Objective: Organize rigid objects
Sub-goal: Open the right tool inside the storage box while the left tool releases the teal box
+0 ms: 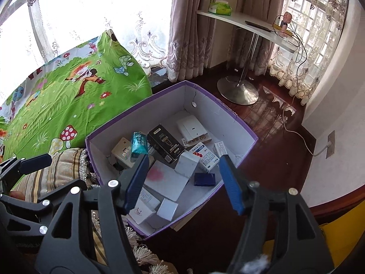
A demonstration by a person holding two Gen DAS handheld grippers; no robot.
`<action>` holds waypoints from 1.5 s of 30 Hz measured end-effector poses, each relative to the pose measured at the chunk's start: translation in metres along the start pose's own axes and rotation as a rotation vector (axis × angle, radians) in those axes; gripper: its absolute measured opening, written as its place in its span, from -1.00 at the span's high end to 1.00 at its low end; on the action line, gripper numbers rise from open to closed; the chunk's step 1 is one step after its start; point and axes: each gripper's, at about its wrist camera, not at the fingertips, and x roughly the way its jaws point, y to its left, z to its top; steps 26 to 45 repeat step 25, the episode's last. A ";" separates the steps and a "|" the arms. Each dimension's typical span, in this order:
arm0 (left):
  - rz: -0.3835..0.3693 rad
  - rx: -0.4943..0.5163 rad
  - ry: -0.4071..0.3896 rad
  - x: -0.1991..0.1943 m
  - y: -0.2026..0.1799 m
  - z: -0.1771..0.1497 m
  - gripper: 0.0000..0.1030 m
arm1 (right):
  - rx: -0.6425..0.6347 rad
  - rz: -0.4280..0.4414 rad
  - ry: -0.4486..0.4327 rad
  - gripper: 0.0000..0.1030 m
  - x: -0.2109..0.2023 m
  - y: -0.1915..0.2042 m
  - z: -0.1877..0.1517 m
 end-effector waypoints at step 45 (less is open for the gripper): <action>-0.008 0.072 -0.045 -0.008 -0.020 -0.008 -0.97 | 0.027 -0.006 0.012 -0.34 -0.003 -0.016 -0.010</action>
